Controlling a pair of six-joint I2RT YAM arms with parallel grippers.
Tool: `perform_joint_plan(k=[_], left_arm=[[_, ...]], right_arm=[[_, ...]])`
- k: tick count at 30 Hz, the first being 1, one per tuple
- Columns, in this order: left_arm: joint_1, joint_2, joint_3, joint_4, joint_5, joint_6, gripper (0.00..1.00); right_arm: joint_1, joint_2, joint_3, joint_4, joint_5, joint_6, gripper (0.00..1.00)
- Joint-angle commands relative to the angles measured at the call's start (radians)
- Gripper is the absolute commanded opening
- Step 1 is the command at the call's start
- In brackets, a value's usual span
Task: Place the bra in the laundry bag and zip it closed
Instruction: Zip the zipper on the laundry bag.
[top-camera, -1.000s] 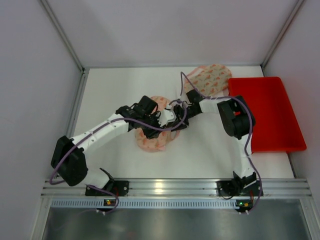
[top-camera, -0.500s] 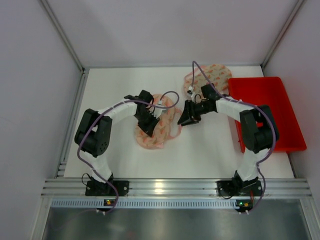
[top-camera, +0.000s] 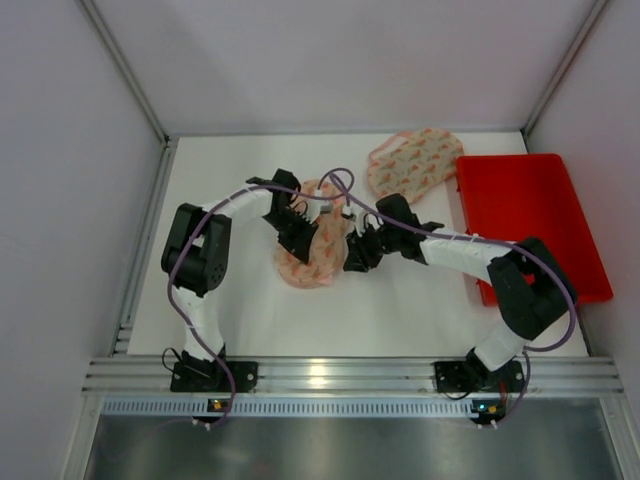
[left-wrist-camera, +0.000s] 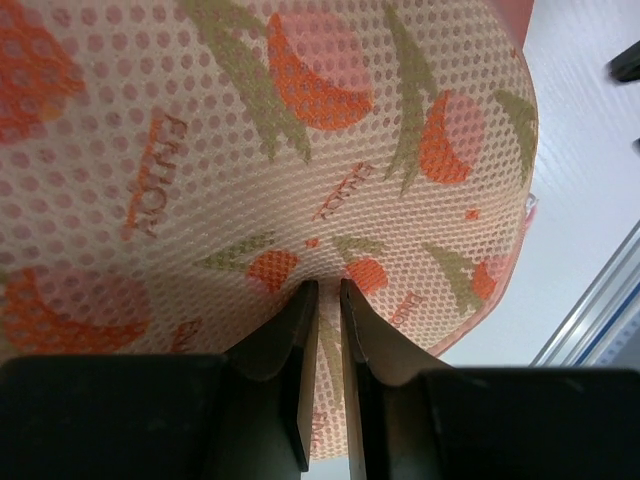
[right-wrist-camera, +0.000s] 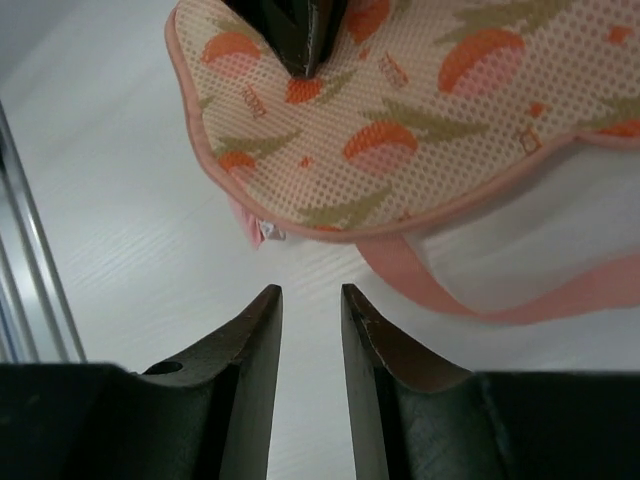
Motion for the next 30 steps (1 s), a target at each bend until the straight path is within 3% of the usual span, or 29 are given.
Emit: perform_joint_plan(k=[1,12,22,30], left_arm=[[0.006,0.039,0.017,-0.025,0.071,0.021,0.20],[0.055,0.090,0.063,-0.084,0.109,0.053,0.18],[0.069,0.098,0.064,-0.085,0.111,0.055,0.19],[0.072,0.102,0.080,-0.085,0.108,0.047,0.19]], right_arm=[[0.071,0.050,0.032,0.148,0.120,-0.069,0.31],[0.180,0.131,0.032,0.153,0.218,-0.147,0.25],[0.198,0.107,-0.020,0.206,0.164,-0.140,0.34],[0.209,0.110,-0.077,0.312,0.143,-0.135,0.34]])
